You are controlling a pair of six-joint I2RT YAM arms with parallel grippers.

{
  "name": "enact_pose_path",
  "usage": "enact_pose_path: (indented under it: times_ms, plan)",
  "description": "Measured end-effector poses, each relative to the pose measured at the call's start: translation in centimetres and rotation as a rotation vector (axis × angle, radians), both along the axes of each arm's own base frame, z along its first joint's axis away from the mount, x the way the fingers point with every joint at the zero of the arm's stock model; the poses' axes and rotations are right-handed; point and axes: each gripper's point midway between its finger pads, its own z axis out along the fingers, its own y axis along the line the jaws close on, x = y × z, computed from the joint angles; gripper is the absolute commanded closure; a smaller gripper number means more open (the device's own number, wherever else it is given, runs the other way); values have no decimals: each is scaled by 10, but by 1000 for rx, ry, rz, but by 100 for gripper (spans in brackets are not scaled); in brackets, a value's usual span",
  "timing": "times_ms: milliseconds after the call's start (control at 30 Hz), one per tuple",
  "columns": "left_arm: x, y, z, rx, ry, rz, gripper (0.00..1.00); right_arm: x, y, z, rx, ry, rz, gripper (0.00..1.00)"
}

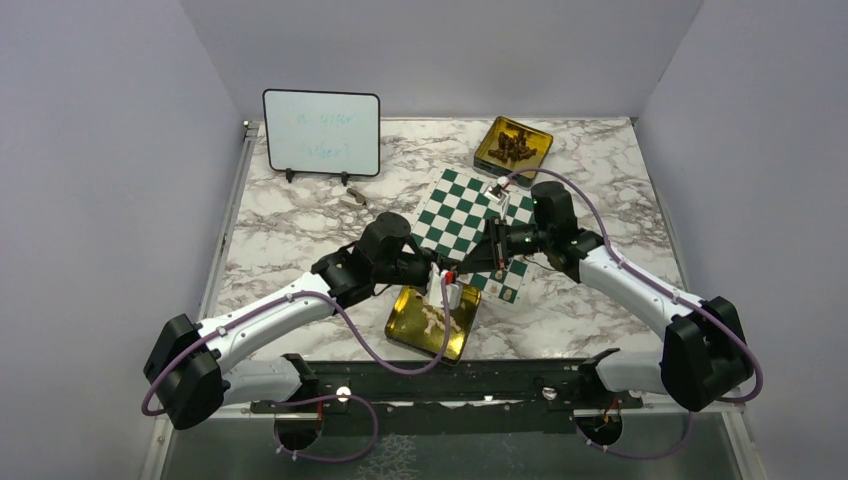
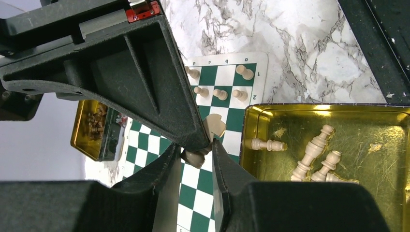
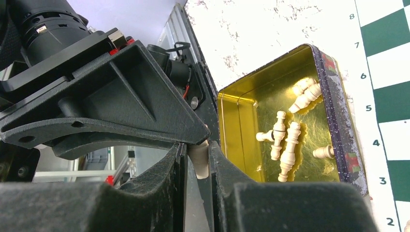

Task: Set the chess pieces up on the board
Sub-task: Place the chess piece on the chessboard.

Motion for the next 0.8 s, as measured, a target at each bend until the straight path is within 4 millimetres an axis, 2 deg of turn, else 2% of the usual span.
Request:
enact_pose_path:
  times_ms: [67,167,367,500,633,800]
  plan:
    - [1,1,-1,1,12,17,85,1,0,0,-3,1,-9,76]
    - [5,2,0,-1,28,52,90,5,-1,1,-10,-6,-39,69]
    - [16,4,4,-27,61,148,100,12,-4,11,-9,-22,-131,62]
    - [24,8,14,-80,91,241,100,13,-7,17,15,-12,-197,57]
    - [31,14,24,-185,129,341,100,14,-10,21,50,14,-262,58]
    - [30,17,36,-294,194,396,100,19,-9,34,118,16,-317,63]
